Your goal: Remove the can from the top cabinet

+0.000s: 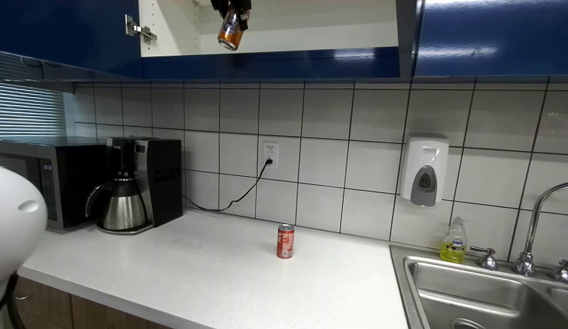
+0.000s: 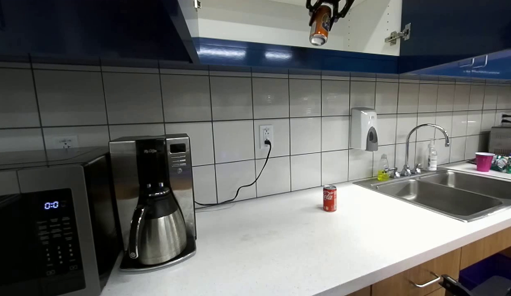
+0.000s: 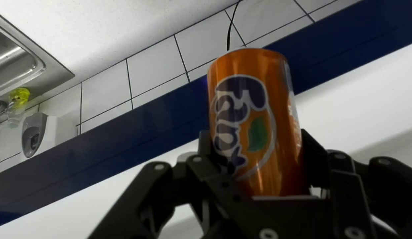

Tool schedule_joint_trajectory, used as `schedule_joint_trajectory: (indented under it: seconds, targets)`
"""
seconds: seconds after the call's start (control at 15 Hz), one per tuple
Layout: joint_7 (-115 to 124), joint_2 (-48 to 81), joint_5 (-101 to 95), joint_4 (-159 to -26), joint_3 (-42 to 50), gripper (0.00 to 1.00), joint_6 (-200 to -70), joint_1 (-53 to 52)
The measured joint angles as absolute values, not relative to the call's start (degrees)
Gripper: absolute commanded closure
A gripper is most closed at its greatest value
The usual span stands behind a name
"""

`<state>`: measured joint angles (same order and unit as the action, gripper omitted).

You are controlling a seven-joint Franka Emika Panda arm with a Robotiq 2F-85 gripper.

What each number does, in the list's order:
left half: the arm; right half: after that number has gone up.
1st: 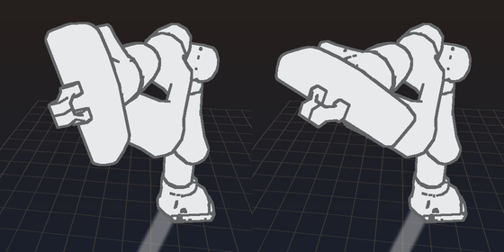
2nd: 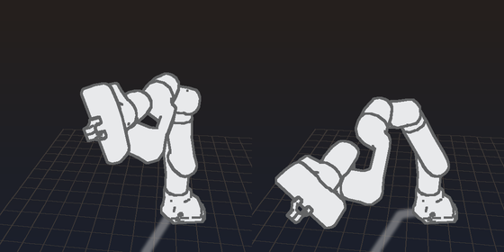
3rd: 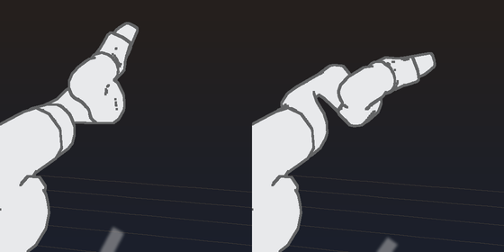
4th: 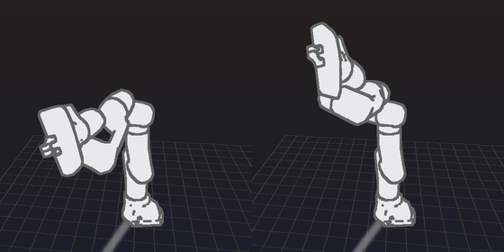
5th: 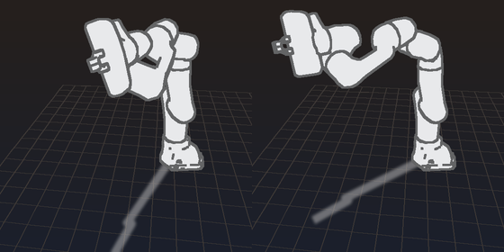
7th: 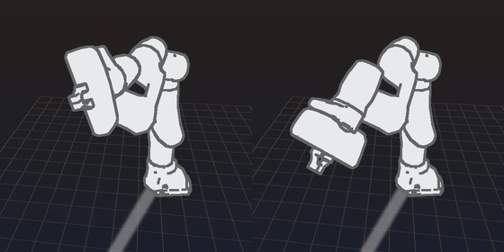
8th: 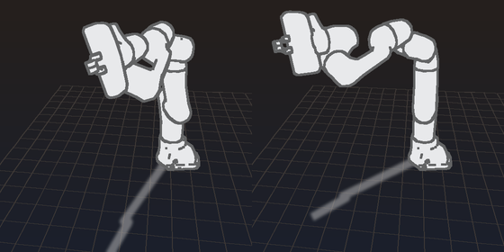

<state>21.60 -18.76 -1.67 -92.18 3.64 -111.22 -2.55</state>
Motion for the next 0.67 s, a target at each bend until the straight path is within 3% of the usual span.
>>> schedule_joint_trajectory:
  seconds: [0.67]
  targets:
    - [17.02,-23.45,0.56,-104.47,3.44,0.62,-111.17,-2.31]
